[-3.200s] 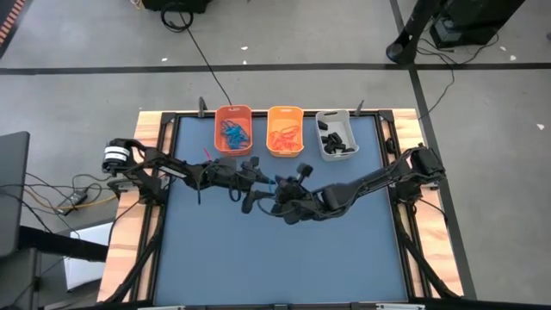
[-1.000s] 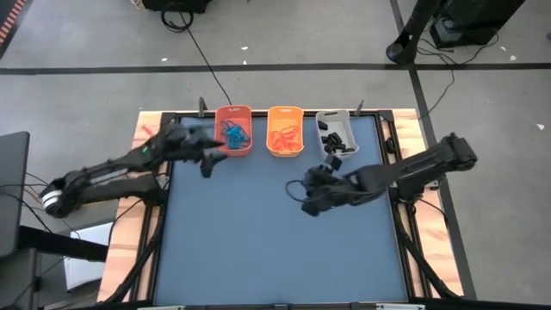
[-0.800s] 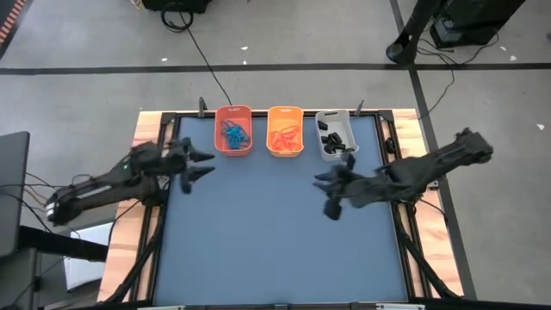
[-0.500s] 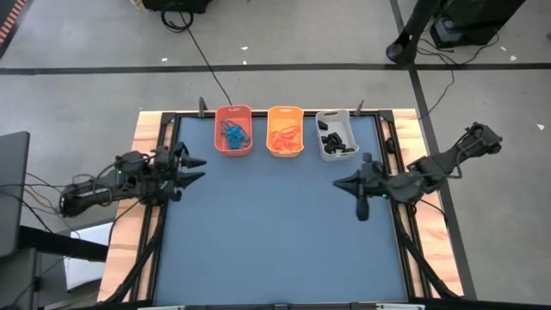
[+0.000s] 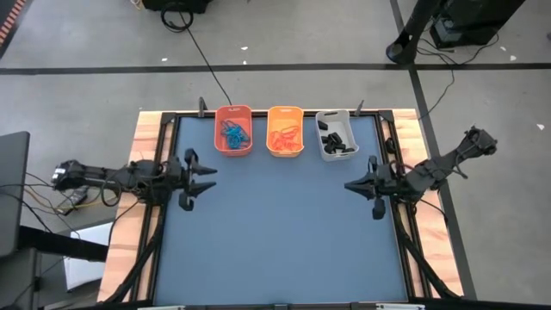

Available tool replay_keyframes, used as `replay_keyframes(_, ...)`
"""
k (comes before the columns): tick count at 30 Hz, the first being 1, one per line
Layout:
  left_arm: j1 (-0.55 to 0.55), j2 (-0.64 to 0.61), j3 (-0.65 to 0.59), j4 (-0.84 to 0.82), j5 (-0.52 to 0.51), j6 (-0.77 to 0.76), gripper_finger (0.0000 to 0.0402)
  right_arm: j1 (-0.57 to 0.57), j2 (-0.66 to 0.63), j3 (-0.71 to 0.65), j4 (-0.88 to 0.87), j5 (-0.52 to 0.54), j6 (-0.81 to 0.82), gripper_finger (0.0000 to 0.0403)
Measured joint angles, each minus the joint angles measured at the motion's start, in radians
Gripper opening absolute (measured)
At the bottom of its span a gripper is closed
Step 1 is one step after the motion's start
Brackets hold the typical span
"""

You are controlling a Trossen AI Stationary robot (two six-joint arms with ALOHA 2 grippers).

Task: Sort rubber bands into baskets
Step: Return to Home Position

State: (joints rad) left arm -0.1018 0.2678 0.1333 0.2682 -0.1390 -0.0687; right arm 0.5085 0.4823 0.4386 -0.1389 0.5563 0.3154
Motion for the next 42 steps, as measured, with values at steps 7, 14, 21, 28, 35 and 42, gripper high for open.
replay_keyframes(7, -0.086, -0.034, 0.000, -0.040, -0.047, 0.112, 0.0164, -0.002, -0.070, -0.082, 0.070, -0.004, -0.076, 0.0002)
replay_keyframes(14, -0.091, -0.130, 0.001, -0.171, -0.060, 0.068, 0.0125, -0.012, -0.128, -0.132, 0.116, 0.006, -0.171, 0.0005)
replay_keyframes(21, -0.091, -0.225, 0.001, -0.255, -0.089, 0.077, 0.0097, -0.112, -0.142, -0.267, 0.344, -0.118, -0.196, 0.0005)
replay_keyframes(28, -0.091, -0.268, 0.002, -0.303, -0.094, 0.095, 0.0068, -0.261, -0.143, -0.353, 0.490, -0.261, -0.207, 0.0005)
replay_keyframes(35, -0.091, -0.268, 0.002, -0.322, -0.111, 0.064, 0.0041, -0.351, -0.162, -0.367, 0.474, -0.368, -0.206, 0.0006)
replay_keyframes(42, -0.091, -0.268, 0.002, -0.321, -0.111, 0.046, 0.0028, -0.357, -0.277, -0.367, 0.374, -0.393, -0.200, 0.0007)
